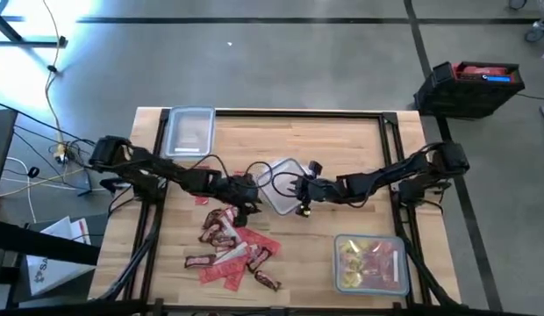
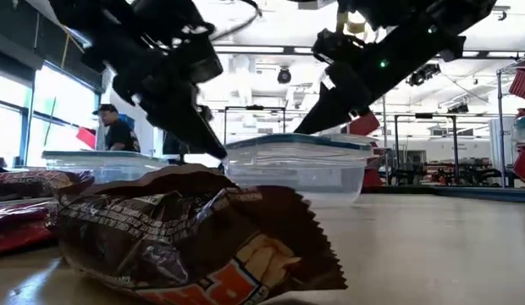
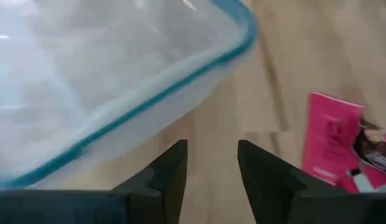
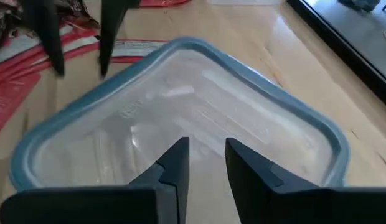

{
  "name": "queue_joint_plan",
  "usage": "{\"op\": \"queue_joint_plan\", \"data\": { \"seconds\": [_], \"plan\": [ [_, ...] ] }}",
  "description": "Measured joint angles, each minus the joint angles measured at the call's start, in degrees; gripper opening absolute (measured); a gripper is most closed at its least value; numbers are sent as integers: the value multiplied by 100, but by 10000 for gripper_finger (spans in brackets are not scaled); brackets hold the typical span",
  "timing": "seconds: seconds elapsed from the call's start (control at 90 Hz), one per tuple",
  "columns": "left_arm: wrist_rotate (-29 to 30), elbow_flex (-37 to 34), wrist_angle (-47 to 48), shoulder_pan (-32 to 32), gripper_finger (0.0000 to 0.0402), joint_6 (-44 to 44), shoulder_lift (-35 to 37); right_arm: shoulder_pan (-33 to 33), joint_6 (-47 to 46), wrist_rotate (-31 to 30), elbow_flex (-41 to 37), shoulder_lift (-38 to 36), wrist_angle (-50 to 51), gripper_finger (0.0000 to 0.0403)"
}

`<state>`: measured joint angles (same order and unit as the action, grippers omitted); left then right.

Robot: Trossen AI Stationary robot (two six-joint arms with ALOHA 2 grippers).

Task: Sort candy
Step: Open the transparent bin

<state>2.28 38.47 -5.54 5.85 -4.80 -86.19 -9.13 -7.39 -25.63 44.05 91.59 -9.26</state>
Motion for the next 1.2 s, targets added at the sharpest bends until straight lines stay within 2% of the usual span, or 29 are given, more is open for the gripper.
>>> {"op": "queue_joint_plan", "data": {
  "seconds": [0.156, 0.333, 0.444, 0.589, 0.756, 0.878, 0.967, 1.078, 1.2],
  "plan": [
    [345, -570, -618, -161, 126, -114, 190, -238, -141, -126, 2, 97, -86, 75],
    [407, -1121, -2217, -584, 126, -62, -297, -247, -144, -336, 3, 393, -178, 75],
    [159, -1160, -2818, -778, 126, -50, -742, -67, -169, -353, 31, 610, -430, 75],
    [-268, -1061, -3521, -808, 126, 52, -1293, 123, -46, 72, 35, 799, -798, 75],
    [-529, -853, -3438, -730, 126, 143, -1475, 164, 31, 184, 28, 807, -744, 75],
    [-841, -842, -2693, -724, 126, 105, -1205, 112, 193, 312, 34, 807, -654, 75],
    [-532, -852, -2324, -747, 126, 38, -996, 26, 93, 461, 28, 722, -627, 75],
    [-7, -841, -2495, -807, 126, -94, -917, -83, -76, 627, -4, 564, -780, 75],
    [-68, -845, -2467, -820, 126, -85, -960, -188, -176, 499, -15, 463, -992, 75]
  ]
}}
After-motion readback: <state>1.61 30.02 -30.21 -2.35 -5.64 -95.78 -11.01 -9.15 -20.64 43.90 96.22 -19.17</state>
